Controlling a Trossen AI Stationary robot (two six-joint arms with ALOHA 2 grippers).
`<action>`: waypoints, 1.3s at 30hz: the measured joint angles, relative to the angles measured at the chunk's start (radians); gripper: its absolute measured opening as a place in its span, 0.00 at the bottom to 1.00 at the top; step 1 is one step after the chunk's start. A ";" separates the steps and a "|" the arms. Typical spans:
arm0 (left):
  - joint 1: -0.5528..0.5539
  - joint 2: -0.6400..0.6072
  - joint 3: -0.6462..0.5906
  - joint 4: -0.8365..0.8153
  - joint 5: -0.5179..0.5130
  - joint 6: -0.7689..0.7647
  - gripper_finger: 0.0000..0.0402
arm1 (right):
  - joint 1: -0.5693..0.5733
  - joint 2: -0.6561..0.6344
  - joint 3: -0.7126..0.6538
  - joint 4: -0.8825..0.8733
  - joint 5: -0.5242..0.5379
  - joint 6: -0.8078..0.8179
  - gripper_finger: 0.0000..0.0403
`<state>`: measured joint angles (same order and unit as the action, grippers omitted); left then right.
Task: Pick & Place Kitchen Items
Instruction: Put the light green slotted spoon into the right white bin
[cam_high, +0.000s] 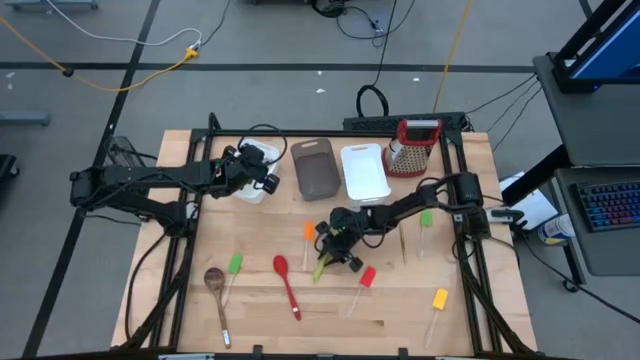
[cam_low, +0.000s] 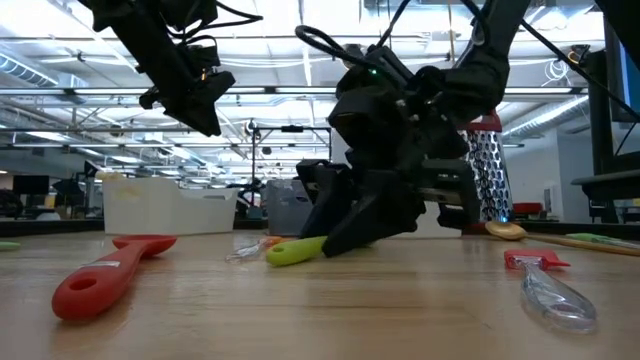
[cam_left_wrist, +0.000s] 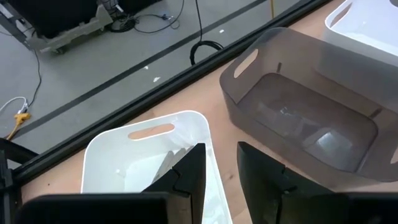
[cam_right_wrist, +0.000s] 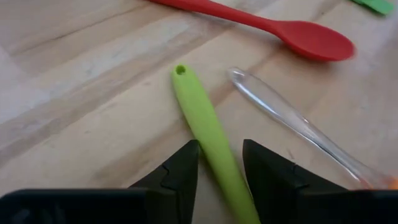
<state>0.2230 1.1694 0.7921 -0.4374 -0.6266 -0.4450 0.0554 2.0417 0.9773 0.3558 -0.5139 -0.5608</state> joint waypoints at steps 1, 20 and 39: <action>0.000 0.000 0.000 0.000 0.000 0.000 0.24 | 0.004 0.000 0.000 0.004 -0.001 -0.003 0.30; 0.000 0.000 0.000 -0.002 0.000 0.022 0.24 | 0.004 0.000 -0.003 0.028 -0.033 0.056 0.10; 0.000 0.000 0.000 -0.006 0.052 0.018 0.24 | -0.066 -0.167 -0.006 0.074 0.012 0.159 0.11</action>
<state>0.2230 1.1690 0.7921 -0.4431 -0.5750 -0.4267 -0.0107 1.8746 0.9714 0.4297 -0.5019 -0.4022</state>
